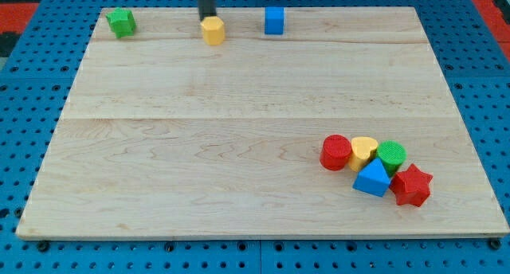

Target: Keep yellow hexagon on top right to red circle

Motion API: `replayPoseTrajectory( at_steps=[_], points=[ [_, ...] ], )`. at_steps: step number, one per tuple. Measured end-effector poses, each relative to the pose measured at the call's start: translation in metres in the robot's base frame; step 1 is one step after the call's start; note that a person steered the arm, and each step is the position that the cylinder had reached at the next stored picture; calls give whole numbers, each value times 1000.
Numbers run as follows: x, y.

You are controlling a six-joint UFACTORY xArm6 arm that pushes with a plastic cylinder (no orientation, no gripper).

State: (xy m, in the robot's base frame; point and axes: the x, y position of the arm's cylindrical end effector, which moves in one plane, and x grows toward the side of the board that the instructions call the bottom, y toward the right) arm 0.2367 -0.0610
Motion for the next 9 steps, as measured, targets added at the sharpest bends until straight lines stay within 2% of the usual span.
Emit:
replayPoseTrajectory(
  at_steps=[1, 2, 3, 4, 5, 7, 8, 9],
  points=[
    [76, 55],
    [141, 82],
    [136, 59],
    [115, 57],
    [110, 20],
    [59, 12],
    [65, -29],
    [102, -36]
  ],
)
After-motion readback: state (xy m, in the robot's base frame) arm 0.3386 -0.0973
